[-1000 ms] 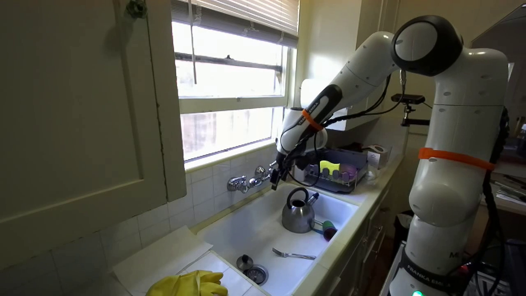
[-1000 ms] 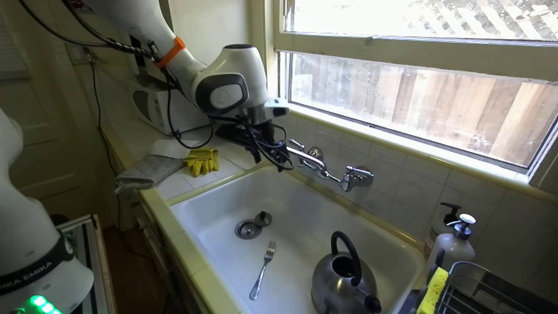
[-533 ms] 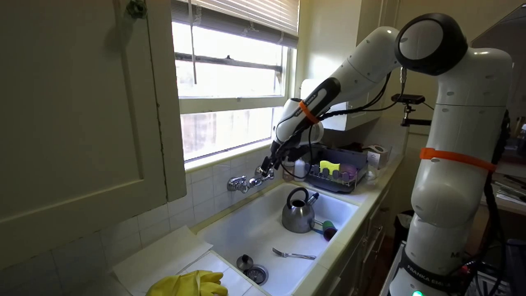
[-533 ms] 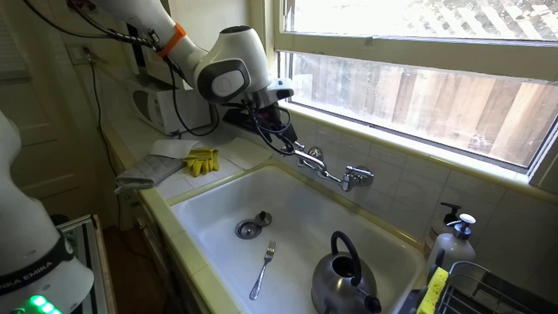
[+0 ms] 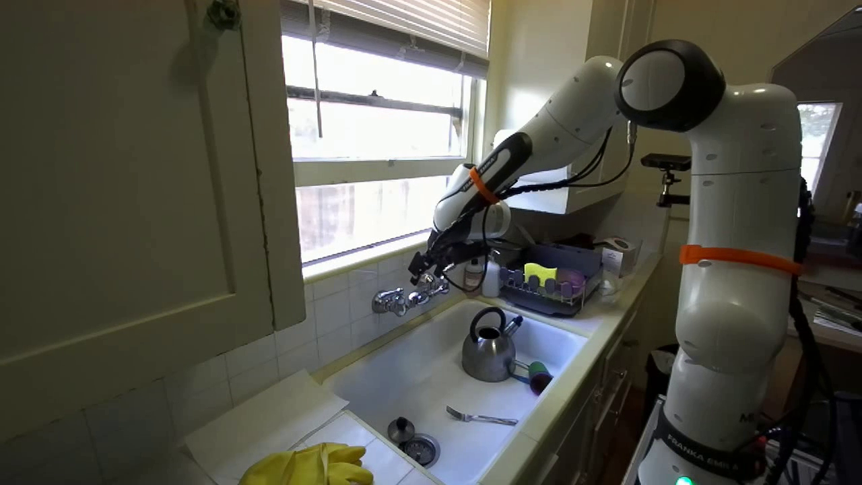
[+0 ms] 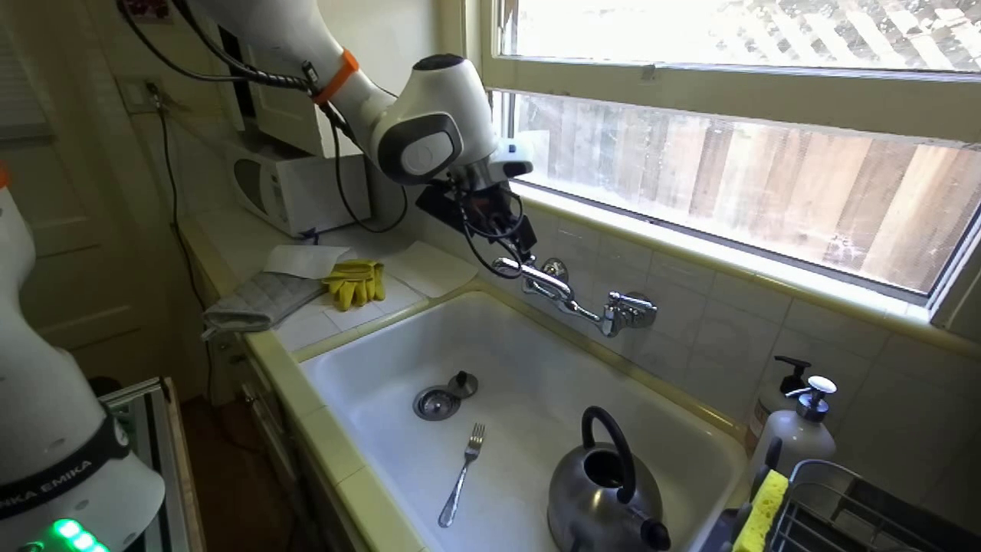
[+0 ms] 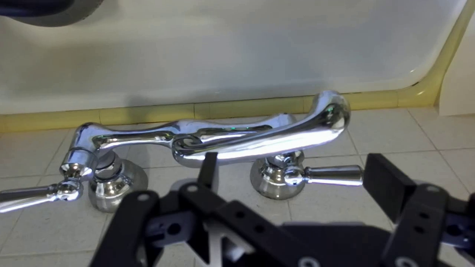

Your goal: Move the tea pot lid slightly to the left, place the teapot under the faucet nozzle and open the faucet then close it after the water runs a bit

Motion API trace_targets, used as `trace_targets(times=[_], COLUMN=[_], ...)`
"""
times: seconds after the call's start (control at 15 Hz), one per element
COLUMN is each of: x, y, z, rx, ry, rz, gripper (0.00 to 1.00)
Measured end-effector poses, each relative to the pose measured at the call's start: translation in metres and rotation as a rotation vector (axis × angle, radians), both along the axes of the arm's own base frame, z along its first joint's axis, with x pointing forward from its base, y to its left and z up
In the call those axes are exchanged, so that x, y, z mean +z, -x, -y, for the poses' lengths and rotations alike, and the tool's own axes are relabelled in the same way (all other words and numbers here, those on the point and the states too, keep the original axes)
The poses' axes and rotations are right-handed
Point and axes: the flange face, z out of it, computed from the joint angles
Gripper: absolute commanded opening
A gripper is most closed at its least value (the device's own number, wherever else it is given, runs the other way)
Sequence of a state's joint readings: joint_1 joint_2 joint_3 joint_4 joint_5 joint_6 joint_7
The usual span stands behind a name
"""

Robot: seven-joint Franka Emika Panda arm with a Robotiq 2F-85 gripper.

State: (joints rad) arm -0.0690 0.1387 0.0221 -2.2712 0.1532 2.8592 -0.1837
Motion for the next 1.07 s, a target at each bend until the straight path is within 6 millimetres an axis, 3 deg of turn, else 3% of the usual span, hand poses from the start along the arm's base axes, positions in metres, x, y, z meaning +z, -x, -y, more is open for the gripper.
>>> trace_targets(times=[0.6,0.8,1.07], x=[-0.047,-0.061,-0.064], y=[-0.038,-0.039,-0.036], z=[0.0,0.003,0.006], rx=[-0.078,-0.089,-0.123], ry=[-0.088,-0.096,-0.101], rz=[-0.07,-0.11,-0.125], gripper=[1.0,1.0,1.0])
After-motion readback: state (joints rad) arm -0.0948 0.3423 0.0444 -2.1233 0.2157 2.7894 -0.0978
